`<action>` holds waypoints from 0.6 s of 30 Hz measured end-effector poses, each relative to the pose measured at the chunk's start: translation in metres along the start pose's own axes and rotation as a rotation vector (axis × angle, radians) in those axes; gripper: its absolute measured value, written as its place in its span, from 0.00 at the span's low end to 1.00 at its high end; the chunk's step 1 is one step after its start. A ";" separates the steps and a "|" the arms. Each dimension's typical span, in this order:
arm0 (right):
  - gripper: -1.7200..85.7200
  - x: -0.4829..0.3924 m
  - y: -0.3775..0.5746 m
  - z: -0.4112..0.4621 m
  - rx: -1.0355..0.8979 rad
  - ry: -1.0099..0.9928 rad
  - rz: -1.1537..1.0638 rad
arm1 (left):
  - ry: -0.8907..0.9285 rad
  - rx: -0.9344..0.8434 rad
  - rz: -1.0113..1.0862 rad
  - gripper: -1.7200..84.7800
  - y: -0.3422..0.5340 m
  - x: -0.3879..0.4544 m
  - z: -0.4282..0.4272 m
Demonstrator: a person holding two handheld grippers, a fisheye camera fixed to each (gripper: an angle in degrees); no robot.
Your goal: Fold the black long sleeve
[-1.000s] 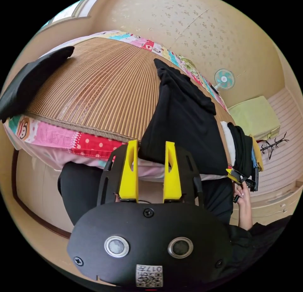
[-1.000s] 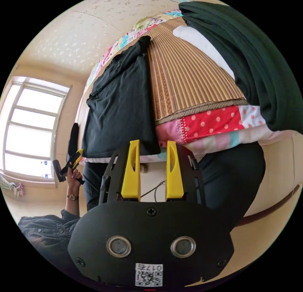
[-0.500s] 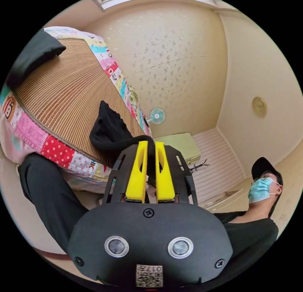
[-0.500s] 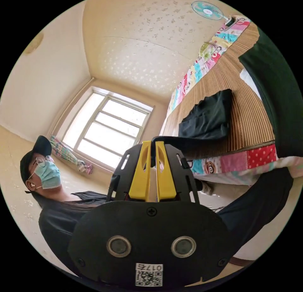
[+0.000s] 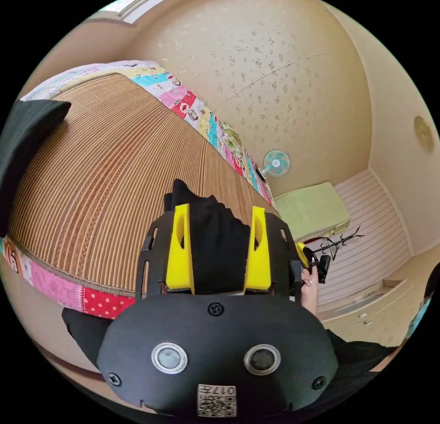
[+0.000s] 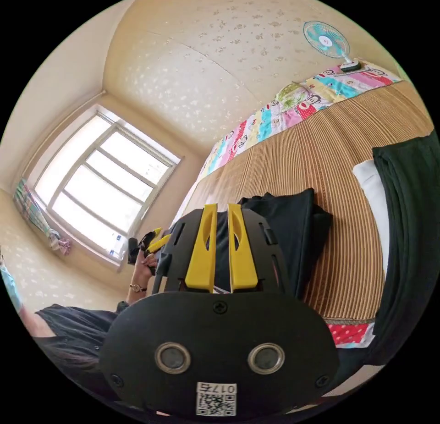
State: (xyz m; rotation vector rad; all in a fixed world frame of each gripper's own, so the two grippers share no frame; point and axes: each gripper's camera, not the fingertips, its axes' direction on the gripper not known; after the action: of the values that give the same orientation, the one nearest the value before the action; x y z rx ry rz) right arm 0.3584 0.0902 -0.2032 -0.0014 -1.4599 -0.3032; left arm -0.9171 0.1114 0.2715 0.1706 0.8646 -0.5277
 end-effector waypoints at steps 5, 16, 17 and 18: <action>0.03 -0.009 0.105 0.105 -0.381 0.534 -0.437 | 0.057 -0.118 -0.201 0.24 0.079 -0.075 0.014; 0.02 0.001 0.145 0.101 -0.075 0.536 -0.223 | 0.121 0.015 -0.473 0.16 0.108 -0.080 0.054; 0.02 0.008 0.144 0.097 -0.069 0.491 -0.188 | 0.126 0.028 -0.481 0.15 0.105 -0.079 0.054; 0.02 0.020 0.142 0.090 -0.061 0.417 -0.134 | 0.147 0.059 -0.467 0.12 0.097 -0.071 0.052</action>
State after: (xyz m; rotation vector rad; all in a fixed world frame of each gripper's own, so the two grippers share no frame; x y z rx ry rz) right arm 0.3007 0.2398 -0.1473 0.1053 -1.0382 -0.4294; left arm -0.8702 0.2028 0.3527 0.0595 1.0382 -0.9864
